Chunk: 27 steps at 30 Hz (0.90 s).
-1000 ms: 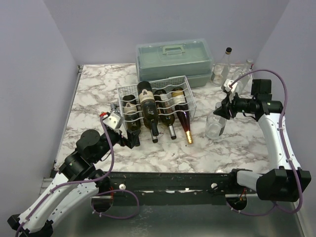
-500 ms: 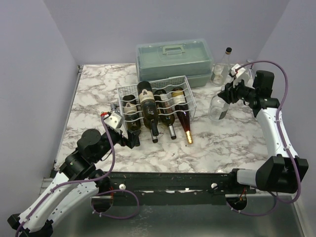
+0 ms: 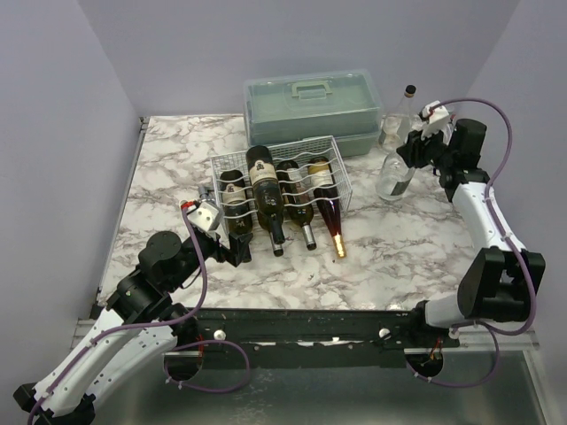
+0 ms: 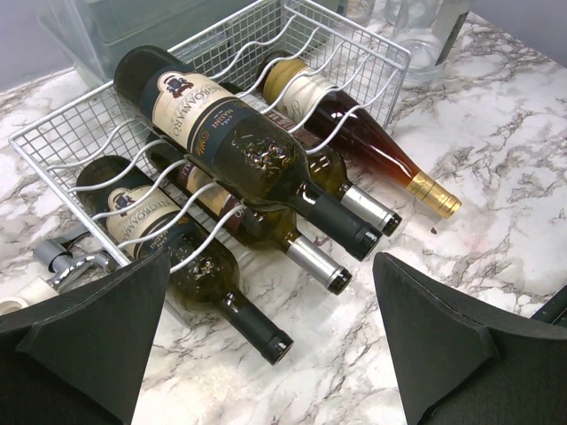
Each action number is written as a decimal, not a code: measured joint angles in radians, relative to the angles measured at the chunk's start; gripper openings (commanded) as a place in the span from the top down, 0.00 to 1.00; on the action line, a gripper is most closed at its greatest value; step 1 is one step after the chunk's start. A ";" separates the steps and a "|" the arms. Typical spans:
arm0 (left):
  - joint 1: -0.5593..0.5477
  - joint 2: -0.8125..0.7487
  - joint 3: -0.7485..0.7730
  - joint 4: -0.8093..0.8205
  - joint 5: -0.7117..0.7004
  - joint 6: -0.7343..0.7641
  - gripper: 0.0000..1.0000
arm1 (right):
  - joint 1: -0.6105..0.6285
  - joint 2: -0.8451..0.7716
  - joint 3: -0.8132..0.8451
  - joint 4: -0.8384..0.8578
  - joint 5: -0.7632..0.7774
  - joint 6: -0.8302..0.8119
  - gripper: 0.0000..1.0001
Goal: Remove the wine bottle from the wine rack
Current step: Move the wine bottle to the corner of the board.
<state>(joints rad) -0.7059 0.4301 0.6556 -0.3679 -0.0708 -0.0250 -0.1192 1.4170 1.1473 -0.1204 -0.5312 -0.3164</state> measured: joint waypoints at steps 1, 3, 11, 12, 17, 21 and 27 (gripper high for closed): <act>0.000 0.000 0.000 0.000 0.000 0.000 0.01 | 0.000 0.008 -0.005 0.024 0.014 0.008 1.00; 0.000 0.000 0.000 0.000 0.000 0.001 0.01 | -0.001 0.047 -0.014 0.099 0.076 0.029 1.00; 0.000 0.000 0.000 0.000 0.000 0.001 0.01 | -0.001 0.109 -0.014 0.163 0.139 0.048 1.00; 0.000 0.000 0.000 -0.001 0.000 0.001 0.01 | -0.001 0.119 -0.012 0.180 0.144 0.055 1.00; 0.000 0.001 0.000 -0.001 0.000 0.002 0.01 | -0.001 0.159 0.012 0.218 0.165 0.077 1.00; 0.000 0.001 0.000 -0.001 0.000 0.003 0.01 | -0.001 0.201 0.047 0.240 0.177 0.087 1.00; 0.000 0.001 0.000 -0.001 0.000 0.004 0.01 | -0.001 0.234 0.074 0.260 0.190 0.099 1.00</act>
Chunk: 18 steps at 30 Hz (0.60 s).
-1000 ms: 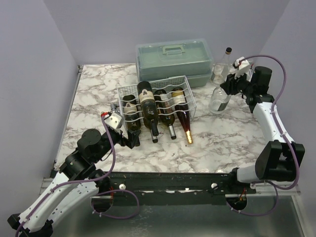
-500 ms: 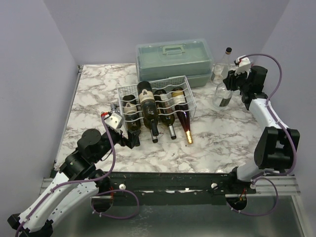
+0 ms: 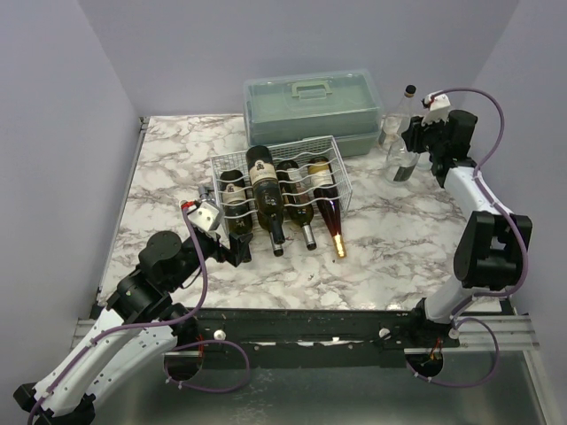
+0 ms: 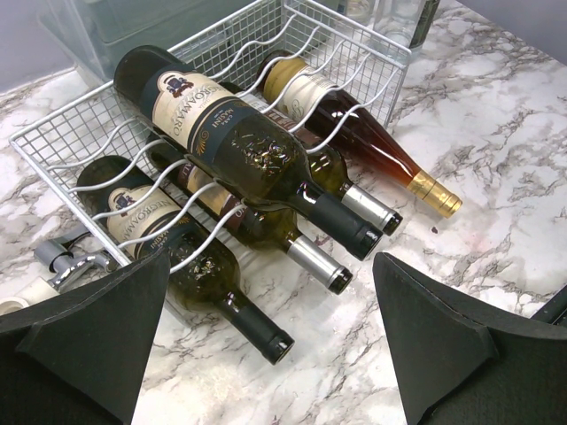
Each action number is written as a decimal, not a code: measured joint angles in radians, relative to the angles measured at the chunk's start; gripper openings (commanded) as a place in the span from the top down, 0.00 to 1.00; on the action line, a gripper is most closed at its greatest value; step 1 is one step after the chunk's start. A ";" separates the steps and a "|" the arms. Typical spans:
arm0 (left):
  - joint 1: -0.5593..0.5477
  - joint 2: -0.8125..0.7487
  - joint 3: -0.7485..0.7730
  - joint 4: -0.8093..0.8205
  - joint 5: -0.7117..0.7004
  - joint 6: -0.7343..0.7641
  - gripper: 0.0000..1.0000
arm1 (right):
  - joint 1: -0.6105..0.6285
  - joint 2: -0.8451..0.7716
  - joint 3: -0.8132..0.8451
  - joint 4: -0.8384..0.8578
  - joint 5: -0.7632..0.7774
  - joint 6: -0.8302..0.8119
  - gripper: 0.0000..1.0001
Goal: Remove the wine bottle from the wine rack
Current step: Move the wine bottle to the corner of the board.
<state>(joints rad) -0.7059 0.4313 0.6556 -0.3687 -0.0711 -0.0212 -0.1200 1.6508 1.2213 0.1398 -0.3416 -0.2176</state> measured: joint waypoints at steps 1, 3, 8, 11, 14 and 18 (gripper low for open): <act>0.000 0.000 0.000 0.000 0.000 0.000 0.01 | 0.000 0.006 0.005 0.002 0.002 0.002 1.00; 0.000 0.001 0.000 0.000 0.000 0.000 0.01 | 0.000 0.018 0.017 0.002 0.006 0.006 1.00; 0.000 0.004 0.000 0.000 0.000 0.000 0.01 | 0.000 0.034 0.024 0.026 0.016 0.010 0.93; 0.000 0.005 0.000 0.000 0.000 0.000 0.01 | 0.000 0.039 0.027 0.034 0.021 0.011 0.89; 0.000 0.005 0.000 0.000 0.000 0.000 0.01 | 0.000 0.043 0.031 0.037 0.027 0.011 0.83; 0.000 0.005 0.000 0.000 0.000 0.000 0.01 | 0.000 0.044 0.031 0.041 0.036 0.011 0.75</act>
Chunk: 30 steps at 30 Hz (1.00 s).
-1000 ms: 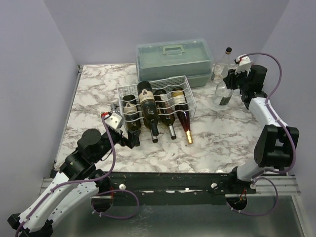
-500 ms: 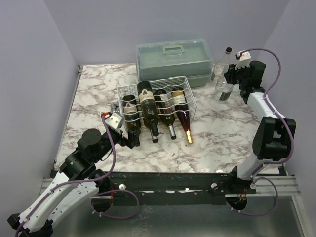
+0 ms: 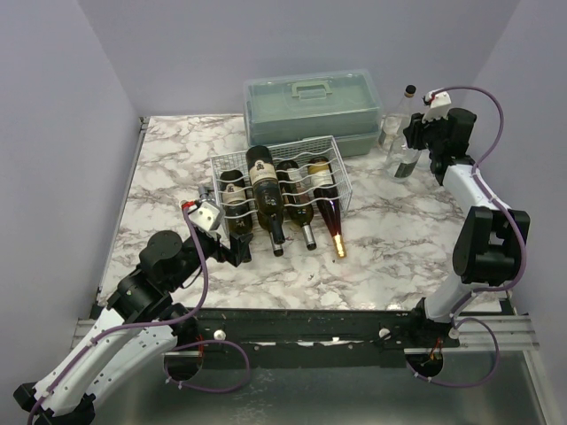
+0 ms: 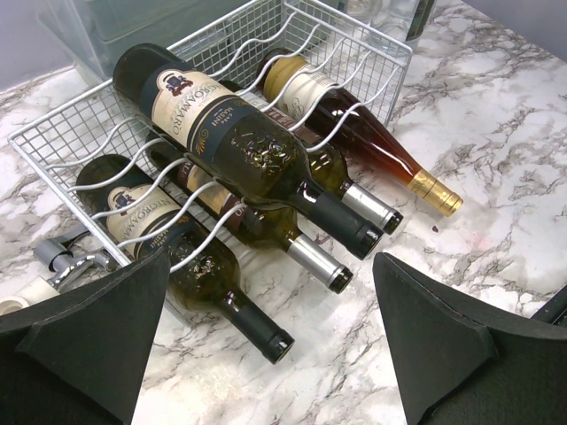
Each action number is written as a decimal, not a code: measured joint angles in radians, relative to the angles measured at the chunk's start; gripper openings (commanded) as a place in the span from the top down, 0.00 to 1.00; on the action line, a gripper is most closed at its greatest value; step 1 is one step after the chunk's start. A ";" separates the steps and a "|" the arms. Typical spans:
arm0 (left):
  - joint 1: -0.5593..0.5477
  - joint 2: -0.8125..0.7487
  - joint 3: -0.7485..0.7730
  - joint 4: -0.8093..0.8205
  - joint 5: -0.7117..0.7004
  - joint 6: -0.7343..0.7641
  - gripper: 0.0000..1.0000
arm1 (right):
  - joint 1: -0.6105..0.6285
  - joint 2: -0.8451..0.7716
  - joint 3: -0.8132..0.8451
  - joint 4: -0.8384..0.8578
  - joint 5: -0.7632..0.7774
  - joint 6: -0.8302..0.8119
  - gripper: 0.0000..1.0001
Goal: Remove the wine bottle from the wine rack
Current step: Move the wine bottle to the corner of the board.
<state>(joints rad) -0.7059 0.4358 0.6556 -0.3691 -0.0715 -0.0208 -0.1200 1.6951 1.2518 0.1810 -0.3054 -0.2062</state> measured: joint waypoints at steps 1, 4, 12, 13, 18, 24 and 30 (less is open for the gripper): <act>0.000 0.000 0.000 0.000 0.000 0.000 0.01 | 0.000 0.000 0.000 0.001 0.001 0.000 0.74; 0.000 0.000 0.000 0.000 0.000 0.000 0.01 | 0.000 0.001 0.000 0.003 0.002 0.000 0.69; 0.000 0.000 0.000 0.000 0.000 0.000 0.01 | 0.000 0.001 0.003 0.034 0.006 -0.003 0.41; 0.000 0.000 0.000 0.000 0.000 0.000 0.01 | 0.000 0.001 0.006 0.050 0.005 -0.004 0.39; 0.000 0.000 0.000 -0.001 0.000 0.000 0.01 | 0.000 -0.011 0.019 0.095 0.006 -0.004 0.29; 0.000 0.000 0.000 -0.002 0.000 0.000 0.01 | 0.000 -0.057 0.019 0.102 0.006 0.001 0.22; 0.000 0.001 0.000 -0.008 0.000 0.000 0.01 | 0.000 -0.164 0.009 0.103 0.005 0.025 0.17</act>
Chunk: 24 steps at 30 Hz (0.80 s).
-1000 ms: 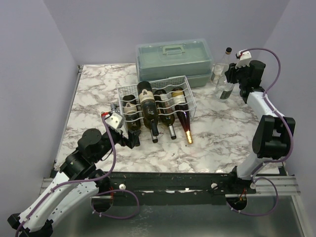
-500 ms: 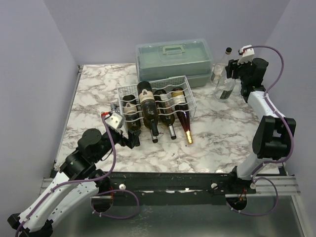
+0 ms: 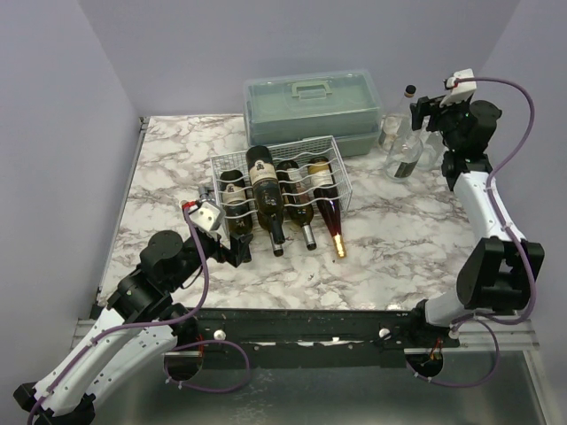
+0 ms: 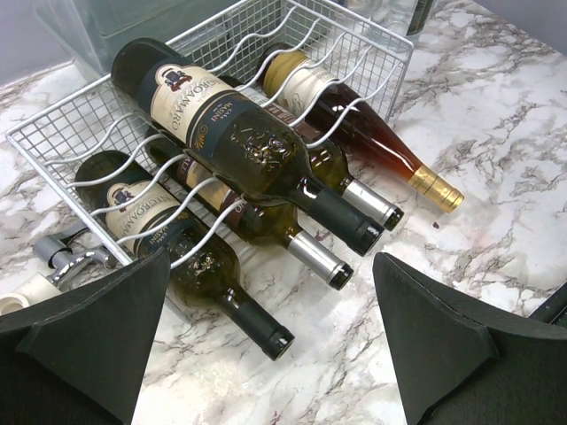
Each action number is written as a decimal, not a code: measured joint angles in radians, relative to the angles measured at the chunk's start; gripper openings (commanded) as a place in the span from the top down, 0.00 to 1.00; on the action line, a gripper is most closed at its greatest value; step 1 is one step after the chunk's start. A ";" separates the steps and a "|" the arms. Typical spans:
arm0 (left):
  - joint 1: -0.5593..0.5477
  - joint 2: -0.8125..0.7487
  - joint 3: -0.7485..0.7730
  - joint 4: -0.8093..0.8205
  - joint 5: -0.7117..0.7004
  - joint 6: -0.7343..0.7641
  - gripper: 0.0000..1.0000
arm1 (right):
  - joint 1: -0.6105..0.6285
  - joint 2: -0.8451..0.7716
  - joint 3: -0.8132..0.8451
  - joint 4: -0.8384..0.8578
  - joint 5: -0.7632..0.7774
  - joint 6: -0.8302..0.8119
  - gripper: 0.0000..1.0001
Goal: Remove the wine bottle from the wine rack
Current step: Move the wine bottle to the corner of the board, then pick up the wine bottle from the wine rack.
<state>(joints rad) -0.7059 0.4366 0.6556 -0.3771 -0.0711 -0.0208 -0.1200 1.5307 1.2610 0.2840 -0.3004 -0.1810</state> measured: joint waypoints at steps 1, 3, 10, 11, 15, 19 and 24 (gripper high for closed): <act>0.000 0.000 0.000 0.000 0.000 0.000 0.01 | 0.000 -0.023 -0.007 0.000 -0.001 0.005 0.17; 0.000 0.001 0.000 -0.003 0.000 0.000 0.01 | 0.000 -0.063 -0.019 0.000 -0.006 0.013 0.16; 0.000 0.001 0.000 -0.008 0.000 0.000 0.01 | 0.000 -0.157 -0.042 -0.050 -0.058 0.039 0.15; 0.000 0.002 0.000 -0.008 0.000 0.000 0.01 | 0.000 -0.169 -0.045 -0.062 -0.069 0.043 0.15; 0.000 0.003 0.000 -0.009 0.000 0.000 0.01 | 0.000 -0.216 -0.056 -0.129 -0.127 0.052 0.14; 0.000 0.006 0.000 -0.010 0.000 0.000 0.01 | 0.000 -0.266 -0.069 -0.212 -0.210 0.055 0.14; 0.000 0.006 0.000 -0.011 0.000 0.000 0.01 | 0.000 -0.338 -0.102 -0.307 -0.328 0.057 0.14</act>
<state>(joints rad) -0.7059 0.4427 0.6556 -0.3882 -0.0711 -0.0212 -0.1200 1.1923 1.1587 -0.0235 -0.6281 -0.1238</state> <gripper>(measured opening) 0.987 0.858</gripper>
